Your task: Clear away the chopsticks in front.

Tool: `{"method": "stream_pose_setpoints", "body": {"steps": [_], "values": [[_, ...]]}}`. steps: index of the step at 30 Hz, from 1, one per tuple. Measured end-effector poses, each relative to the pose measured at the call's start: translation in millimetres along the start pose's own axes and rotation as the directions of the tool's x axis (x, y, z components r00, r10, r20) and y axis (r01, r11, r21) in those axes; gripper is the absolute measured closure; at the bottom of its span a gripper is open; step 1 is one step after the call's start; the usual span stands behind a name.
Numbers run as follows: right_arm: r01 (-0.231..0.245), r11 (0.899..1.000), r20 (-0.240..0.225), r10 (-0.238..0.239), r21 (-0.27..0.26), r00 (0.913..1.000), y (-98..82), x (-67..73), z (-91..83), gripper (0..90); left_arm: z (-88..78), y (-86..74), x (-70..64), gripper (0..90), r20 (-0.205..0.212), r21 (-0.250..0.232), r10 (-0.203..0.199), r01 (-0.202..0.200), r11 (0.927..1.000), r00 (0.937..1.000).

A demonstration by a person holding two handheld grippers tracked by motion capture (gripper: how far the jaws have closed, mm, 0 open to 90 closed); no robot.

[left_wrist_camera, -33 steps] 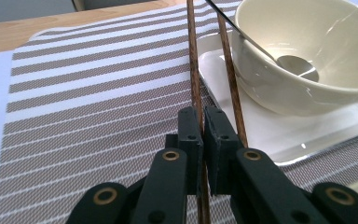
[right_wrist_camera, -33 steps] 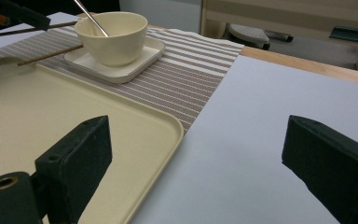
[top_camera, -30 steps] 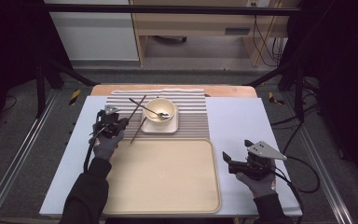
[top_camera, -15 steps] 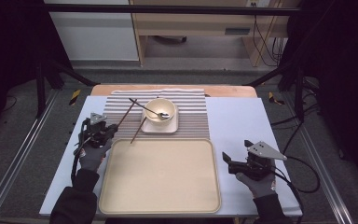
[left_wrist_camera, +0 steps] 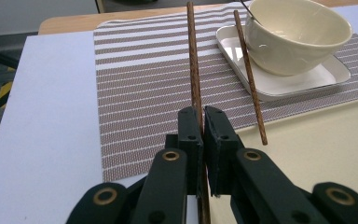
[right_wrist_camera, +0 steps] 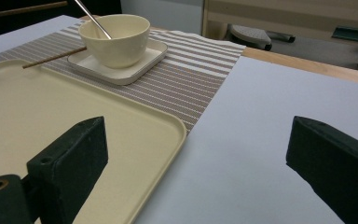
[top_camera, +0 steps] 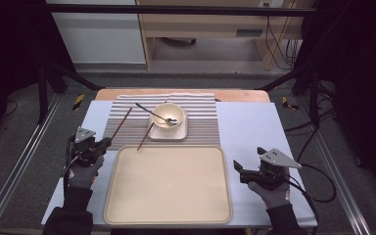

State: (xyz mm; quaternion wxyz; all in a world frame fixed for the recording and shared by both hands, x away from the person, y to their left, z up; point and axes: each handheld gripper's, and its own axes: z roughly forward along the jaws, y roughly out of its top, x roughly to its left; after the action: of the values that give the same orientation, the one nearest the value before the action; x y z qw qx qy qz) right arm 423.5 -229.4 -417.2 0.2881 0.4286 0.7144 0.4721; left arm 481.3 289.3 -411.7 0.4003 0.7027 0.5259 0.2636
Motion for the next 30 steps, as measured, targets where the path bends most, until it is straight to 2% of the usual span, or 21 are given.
{"method": "stream_pose_setpoints", "body": {"steps": [9,17,24,30], "values": [[0.004,1.000,0.006,-0.004,0.001,1.0000,0.0,-0.2,-1.2,5.4,-18.3,-7.5,-7.6,85.2,-0.005,-0.013,0.000,0.000,0.9999,1.0000],[0.003,1.000,0.006,-0.003,-0.002,1.0000,0.3,-0.4,-2.4,5.4,-32.1,-15.4,-20.9,85.1,-0.013,-0.031,0.010,-0.010,0.9995,0.9999],[0.003,1.000,0.003,-0.003,-0.003,1.0000,0.0,0.8,-2.1,5.4,-47.9,-24.1,-36.0,85.2,-0.044,-0.040,-0.004,0.002,0.9992,0.9990],[-0.004,1.000,-0.001,0.004,-0.012,1.0000,0.8,0.1,-3.7,5.4,-54.8,-32.6,-45.0,85.1,-0.043,-0.039,-0.021,0.020,0.9990,0.9989]]}}
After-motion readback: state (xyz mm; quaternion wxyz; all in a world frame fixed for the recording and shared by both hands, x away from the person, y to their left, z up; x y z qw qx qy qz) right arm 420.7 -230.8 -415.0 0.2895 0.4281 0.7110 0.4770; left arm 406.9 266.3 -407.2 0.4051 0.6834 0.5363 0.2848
